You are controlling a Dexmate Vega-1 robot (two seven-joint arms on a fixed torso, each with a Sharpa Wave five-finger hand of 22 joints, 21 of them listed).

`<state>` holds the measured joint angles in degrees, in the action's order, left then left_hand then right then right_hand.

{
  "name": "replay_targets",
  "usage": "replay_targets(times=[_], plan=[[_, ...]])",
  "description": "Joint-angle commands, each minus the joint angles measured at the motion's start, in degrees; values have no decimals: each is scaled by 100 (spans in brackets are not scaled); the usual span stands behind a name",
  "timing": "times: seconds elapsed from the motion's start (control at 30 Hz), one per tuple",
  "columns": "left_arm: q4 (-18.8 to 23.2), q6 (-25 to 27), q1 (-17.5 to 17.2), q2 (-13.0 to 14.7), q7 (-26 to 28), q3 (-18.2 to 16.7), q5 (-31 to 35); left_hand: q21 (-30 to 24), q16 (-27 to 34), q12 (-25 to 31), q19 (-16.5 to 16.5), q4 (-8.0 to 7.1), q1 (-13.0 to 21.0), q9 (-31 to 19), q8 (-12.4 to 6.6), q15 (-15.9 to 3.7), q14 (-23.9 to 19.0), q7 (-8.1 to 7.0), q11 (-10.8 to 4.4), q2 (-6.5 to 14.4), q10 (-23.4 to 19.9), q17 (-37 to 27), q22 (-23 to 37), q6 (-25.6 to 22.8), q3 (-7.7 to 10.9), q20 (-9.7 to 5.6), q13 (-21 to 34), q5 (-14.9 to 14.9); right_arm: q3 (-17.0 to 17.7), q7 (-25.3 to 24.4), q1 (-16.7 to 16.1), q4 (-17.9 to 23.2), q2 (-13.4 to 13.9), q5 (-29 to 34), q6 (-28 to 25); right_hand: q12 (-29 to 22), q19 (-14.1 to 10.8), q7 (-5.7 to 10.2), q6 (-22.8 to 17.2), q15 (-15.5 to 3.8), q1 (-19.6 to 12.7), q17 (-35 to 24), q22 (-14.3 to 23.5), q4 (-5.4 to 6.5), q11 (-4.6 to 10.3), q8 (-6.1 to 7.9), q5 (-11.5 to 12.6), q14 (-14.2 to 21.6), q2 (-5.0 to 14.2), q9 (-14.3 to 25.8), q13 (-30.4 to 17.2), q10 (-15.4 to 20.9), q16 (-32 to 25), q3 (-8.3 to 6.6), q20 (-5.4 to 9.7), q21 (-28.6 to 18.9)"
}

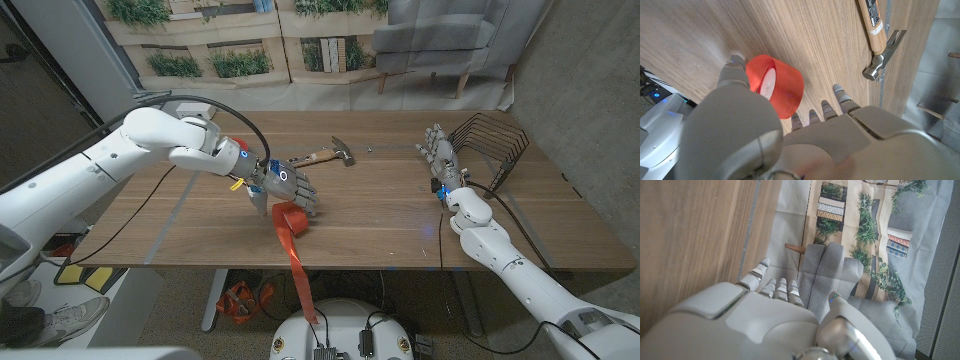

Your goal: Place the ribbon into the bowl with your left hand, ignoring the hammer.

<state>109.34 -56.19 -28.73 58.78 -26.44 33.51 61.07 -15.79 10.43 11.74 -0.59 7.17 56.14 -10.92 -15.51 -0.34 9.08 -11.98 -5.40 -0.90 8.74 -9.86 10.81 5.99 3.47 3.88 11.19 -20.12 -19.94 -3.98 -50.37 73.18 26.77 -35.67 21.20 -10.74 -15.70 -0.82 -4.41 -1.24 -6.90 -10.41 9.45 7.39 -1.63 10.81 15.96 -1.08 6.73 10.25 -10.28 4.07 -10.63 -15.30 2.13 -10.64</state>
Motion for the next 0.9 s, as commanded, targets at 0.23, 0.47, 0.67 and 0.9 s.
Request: replay_targets(times=[0.23,0.47,0.67,0.9], plan=[[71,147,-144,74,122,13,158,-55,86,46,-334,-9,116,-18,-12,-130,-261,-4,-84,185,-106,-15,5,-61,59,-4,12,51,8,-57,-36,84,22,15,-42,-21,-45,-14,-2,-2,43,-17,24,7,21,11,-17,30,18,32,-29,40,-23,-42,10,-24],[88,216,-153,77,57,56,180,-182,180,137,-866,43,304,-12,-36,-321,-1001,24,-133,324,-506,-4,10,-331,109,-104,4,226,7,-60,-48,102,45,50,-17,-21,-45,-12,0,-7,44,-17,24,6,25,10,-18,31,18,32,-29,40,-24,-44,10,-24],[22,284,-184,61,-13,104,84,-312,208,213,-1360,79,445,-8,-22,-580,-1659,152,-264,352,-991,10,14,-498,117,-244,-7,366,15,-98,-66,154,65,63,-43,-21,-47,-14,1,-2,44,-17,24,5,20,10,-18,34,18,32,-29,39,-24,-46,8,-25],[-91,393,-273,60,-31,138,-22,-499,205,301,-1965,88,554,2,-51,-676,-2320,398,-379,361,-1662,22,20,-847,109,-388,-29,521,13,-116,-73,186,87,88,-57,-20,-47,-11,2,0,43,-16,24,4,25,10,-18,35,19,31,-29,37,-25,-50,10,-24]])
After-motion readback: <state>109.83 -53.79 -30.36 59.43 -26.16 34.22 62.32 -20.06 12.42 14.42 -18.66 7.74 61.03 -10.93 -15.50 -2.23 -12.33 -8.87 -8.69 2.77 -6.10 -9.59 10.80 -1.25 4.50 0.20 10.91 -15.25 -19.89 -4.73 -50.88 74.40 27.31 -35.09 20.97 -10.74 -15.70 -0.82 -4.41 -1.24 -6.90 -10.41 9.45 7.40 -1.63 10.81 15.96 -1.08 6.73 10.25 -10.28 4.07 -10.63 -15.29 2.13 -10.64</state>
